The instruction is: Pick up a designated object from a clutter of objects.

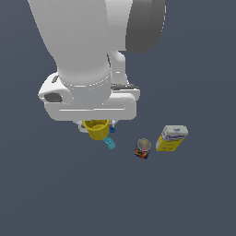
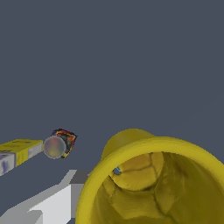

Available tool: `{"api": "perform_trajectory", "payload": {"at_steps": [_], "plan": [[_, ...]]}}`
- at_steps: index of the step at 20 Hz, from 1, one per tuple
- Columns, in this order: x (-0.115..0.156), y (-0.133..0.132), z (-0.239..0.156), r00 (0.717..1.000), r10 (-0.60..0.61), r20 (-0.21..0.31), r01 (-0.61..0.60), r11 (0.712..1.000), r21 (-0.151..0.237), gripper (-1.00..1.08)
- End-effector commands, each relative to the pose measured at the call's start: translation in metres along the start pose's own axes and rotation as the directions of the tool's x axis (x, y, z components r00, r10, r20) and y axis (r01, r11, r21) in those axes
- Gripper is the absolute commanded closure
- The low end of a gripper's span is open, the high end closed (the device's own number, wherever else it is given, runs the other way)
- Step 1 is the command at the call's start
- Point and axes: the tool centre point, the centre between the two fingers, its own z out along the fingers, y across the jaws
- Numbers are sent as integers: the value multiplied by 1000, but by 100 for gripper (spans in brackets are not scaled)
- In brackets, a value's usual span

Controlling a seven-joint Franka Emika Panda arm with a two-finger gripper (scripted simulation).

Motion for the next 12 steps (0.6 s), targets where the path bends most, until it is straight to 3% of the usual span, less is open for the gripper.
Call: {"api": "perform_trajectory", "payload": {"at_steps": [1,12], "plan": [[5,-8,-12,1000,1,0,-1,1000,0,108],[14,-21,-31,1000,0,0,0,1000,1,108]]}}
